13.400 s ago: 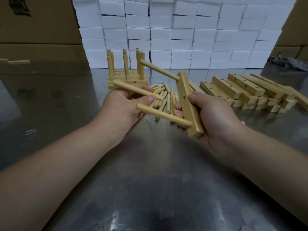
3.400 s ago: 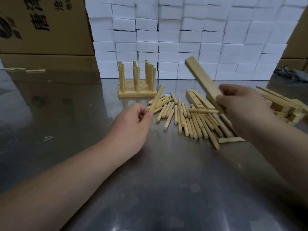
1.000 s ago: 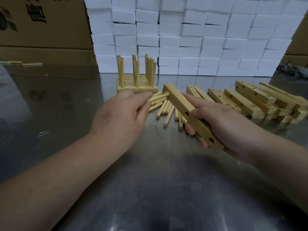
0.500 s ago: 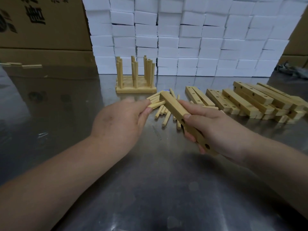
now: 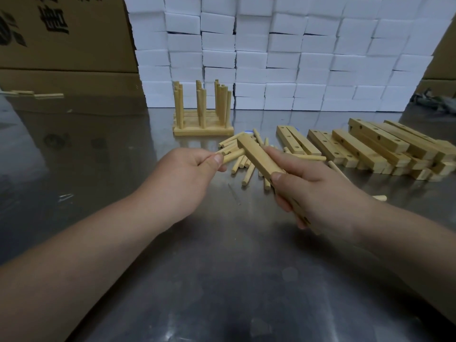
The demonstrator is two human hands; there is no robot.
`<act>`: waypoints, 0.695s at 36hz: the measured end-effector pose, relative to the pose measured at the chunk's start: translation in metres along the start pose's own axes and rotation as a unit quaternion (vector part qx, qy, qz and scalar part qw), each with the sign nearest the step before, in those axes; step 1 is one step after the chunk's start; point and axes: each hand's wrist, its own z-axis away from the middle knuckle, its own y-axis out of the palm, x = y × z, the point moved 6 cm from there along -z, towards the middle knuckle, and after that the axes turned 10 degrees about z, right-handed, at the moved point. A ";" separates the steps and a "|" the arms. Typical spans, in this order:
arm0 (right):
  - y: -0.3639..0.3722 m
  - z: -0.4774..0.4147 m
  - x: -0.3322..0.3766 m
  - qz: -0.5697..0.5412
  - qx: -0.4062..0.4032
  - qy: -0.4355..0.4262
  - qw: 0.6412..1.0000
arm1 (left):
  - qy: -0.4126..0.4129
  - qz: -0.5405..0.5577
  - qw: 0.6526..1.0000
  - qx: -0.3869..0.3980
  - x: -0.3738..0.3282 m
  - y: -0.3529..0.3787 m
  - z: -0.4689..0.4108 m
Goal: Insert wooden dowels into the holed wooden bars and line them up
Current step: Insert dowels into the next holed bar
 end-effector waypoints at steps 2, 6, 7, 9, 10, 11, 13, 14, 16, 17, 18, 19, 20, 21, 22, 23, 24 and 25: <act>0.002 -0.001 -0.002 -0.006 -0.001 0.007 1.000 | 0.000 -0.006 1.000 0.005 0.000 0.001 0.000; 0.008 -0.004 -0.004 -0.046 -0.024 0.022 0.998 | 0.023 -0.036 0.999 -0.009 -0.005 -0.002 -0.003; 0.009 -0.005 -0.005 -0.053 -0.031 0.028 0.998 | 0.028 -0.031 0.999 -0.012 -0.005 -0.003 -0.004; 0.010 -0.006 -0.005 -0.076 -0.046 0.041 0.995 | 0.027 0.012 0.999 -0.037 -0.002 -0.009 -0.009; 0.008 -0.007 -0.005 -0.093 -0.057 0.051 0.993 | 0.019 0.051 0.997 -0.063 0.002 -0.015 -0.012; 0.005 -0.008 -0.007 -0.114 -0.072 0.066 0.989 | 0.005 0.093 0.991 -0.091 0.006 -0.020 -0.015; -0.005 -0.007 -0.012 -0.165 -0.107 0.102 0.975 | -0.020 0.111 0.987 -0.116 0.015 -0.023 -0.020; -0.009 -0.007 -0.014 -0.187 -0.123 0.116 0.968 | -0.022 0.055 0.993 -0.104 0.017 -0.022 -0.022; -0.015 -0.006 -0.018 -0.216 -0.142 0.135 0.956 | -0.011 -0.084 0.996 -0.033 0.020 -0.010 -0.023; -0.017 -0.006 -0.019 -0.224 -0.151 0.140 0.953 | -0.009 -0.136 0.991 0.012 0.021 -0.002 -0.022; -0.018 -0.006 -0.020 -0.228 -0.160 0.143 0.950 | -0.010 -0.180 0.982 0.053 0.021 0.006 -0.020; -0.018 -0.006 -0.019 -0.229 -0.168 0.141 0.948 | -0.008 -0.218 0.972 0.084 0.021 0.012 -0.019; -0.018 -0.005 -0.018 -0.227 -0.174 0.136 0.949 | -0.004 -0.253 0.961 0.107 0.020 0.017 -0.017; -0.018 -0.005 -0.017 -0.222 -0.177 0.128 0.950 | 0.004 -0.279 0.953 0.119 0.019 0.019 -0.016; -0.018 -0.005 -0.015 -0.214 -0.178 0.120 0.953 | 0.012 -0.294 0.948 0.123 0.017 0.019 -0.016; -0.017 -0.004 -0.015 -0.205 -0.177 0.115 0.956 | 0.016 -0.304 0.945 0.120 0.016 0.018 -0.016; -0.016 -0.004 -0.014 -0.197 -0.176 0.111 0.958 | 0.018 -0.308 0.945 0.110 0.016 0.017 -0.016; -0.016 -0.004 -0.014 -0.192 -0.175 0.109 0.959 | 0.017 -0.311 0.946 0.095 0.015 0.014 -0.016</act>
